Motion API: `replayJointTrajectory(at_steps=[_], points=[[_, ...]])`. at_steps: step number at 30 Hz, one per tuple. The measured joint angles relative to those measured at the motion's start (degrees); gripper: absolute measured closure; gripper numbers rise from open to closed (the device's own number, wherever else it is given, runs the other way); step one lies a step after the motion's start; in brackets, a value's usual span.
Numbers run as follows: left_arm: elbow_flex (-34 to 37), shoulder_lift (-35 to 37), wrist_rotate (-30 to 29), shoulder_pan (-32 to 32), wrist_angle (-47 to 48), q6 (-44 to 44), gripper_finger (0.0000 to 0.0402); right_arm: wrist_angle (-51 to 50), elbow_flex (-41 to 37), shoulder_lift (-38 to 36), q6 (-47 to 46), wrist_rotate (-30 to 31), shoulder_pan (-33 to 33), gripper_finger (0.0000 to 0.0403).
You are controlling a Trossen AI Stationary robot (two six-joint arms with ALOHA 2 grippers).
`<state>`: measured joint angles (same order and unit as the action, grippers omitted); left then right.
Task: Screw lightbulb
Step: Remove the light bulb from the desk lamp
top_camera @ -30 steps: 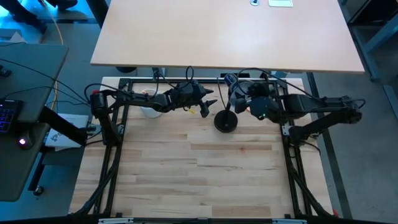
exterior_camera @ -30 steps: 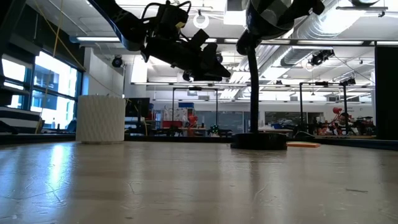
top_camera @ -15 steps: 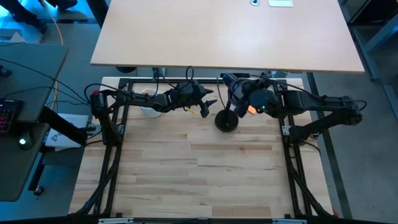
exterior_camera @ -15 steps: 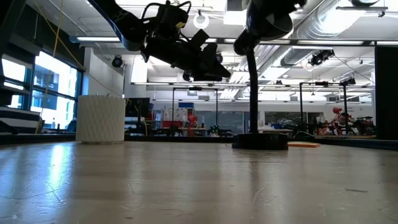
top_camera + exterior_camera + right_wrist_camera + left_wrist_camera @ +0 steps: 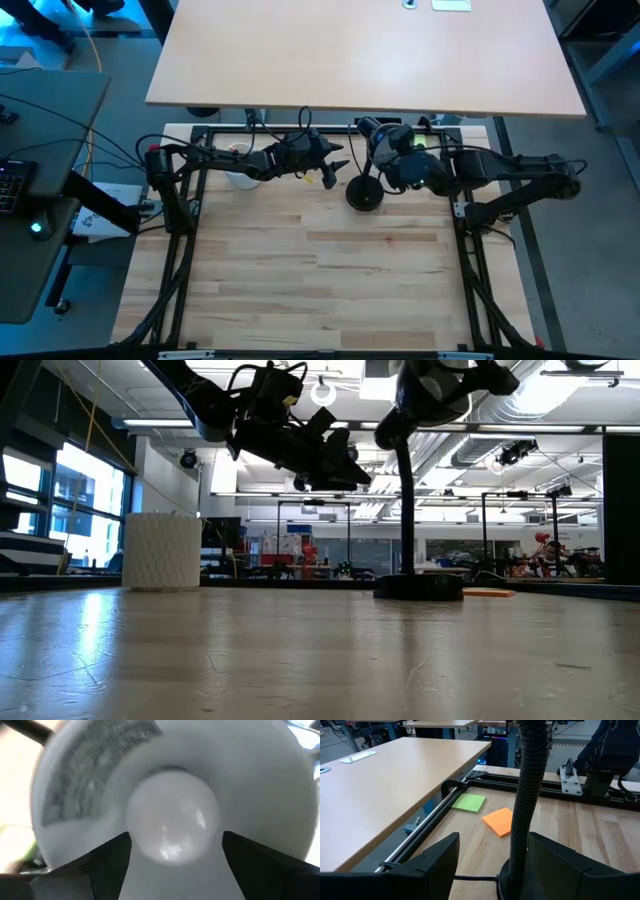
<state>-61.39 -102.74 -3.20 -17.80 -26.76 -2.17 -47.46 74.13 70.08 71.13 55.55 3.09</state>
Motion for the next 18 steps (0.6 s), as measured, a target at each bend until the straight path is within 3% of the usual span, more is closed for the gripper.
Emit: replayJointTrajectory(at_steps=[4,8,14,18], points=[[0.0,0.0,0.0,0.0,0.0,0.0,0.0173,2.1,0.0,0.0,-0.7,4.9,3.8,0.0091],[0.0,0.0,0.0,0.0,0.1,0.0,0.0173,2.1,0.0,0.0,-9.8,5.3,7.9,0.0091],[0.0,0.0,0.0,0.0,0.4,0.2,0.0173,1.5,0.0,0.0,-41.9,6.8,11.4,0.0091],[0.0,0.0,0.0,0.0,0.4,0.2,0.0173,0.6,0.0,0.0,-67.9,3.3,11.1,0.0091]])
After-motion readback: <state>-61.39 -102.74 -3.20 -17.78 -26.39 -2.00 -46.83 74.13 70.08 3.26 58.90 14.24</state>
